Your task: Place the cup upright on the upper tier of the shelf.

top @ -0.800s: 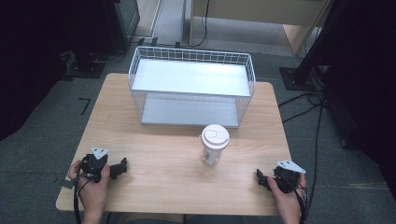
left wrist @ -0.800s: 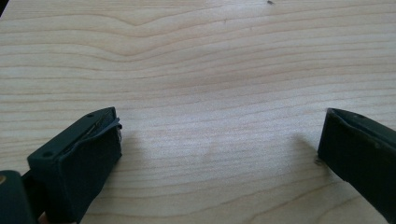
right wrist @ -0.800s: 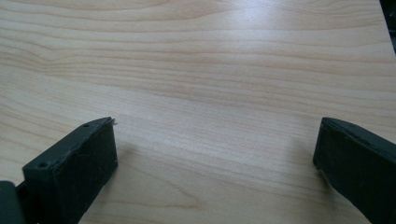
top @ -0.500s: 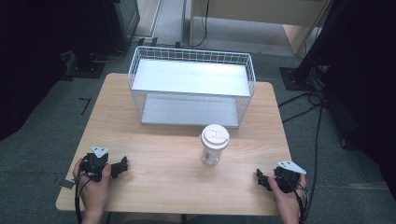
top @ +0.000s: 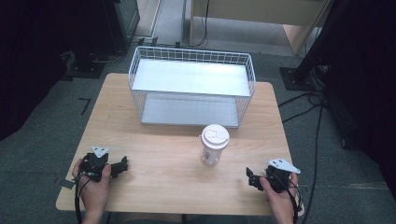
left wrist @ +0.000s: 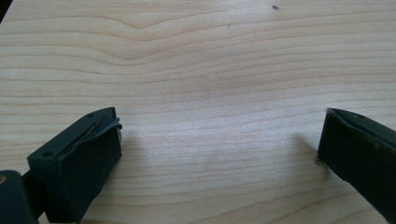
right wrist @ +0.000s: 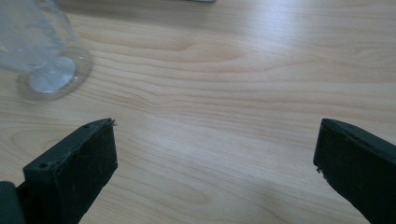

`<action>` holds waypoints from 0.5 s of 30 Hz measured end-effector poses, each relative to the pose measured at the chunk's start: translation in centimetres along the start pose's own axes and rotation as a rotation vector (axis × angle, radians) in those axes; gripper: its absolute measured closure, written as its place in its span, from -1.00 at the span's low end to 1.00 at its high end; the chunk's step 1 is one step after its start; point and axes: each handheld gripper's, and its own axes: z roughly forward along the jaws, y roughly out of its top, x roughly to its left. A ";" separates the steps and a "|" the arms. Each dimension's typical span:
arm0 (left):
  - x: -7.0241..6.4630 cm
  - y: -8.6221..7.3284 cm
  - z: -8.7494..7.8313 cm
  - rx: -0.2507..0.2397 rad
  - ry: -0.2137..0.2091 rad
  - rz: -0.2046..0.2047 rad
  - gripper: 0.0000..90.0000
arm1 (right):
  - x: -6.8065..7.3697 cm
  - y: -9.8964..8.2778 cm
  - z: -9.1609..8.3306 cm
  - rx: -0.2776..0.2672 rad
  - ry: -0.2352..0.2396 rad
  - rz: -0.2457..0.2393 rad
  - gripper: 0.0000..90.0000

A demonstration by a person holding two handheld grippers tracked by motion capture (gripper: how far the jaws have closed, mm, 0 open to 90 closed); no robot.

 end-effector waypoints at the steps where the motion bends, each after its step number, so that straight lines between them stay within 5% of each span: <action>1: 0.0 0.0 0.0 0.000 0.000 0.000 -1.00 | 0.0 0.0 0.0 0.000 0.000 0.000 -1.00; 15: 0.0 0.0 0.0 0.000 0.000 0.000 -1.00 | 4.9 2.2 0.0 -0.030 0.099 -0.074 -1.00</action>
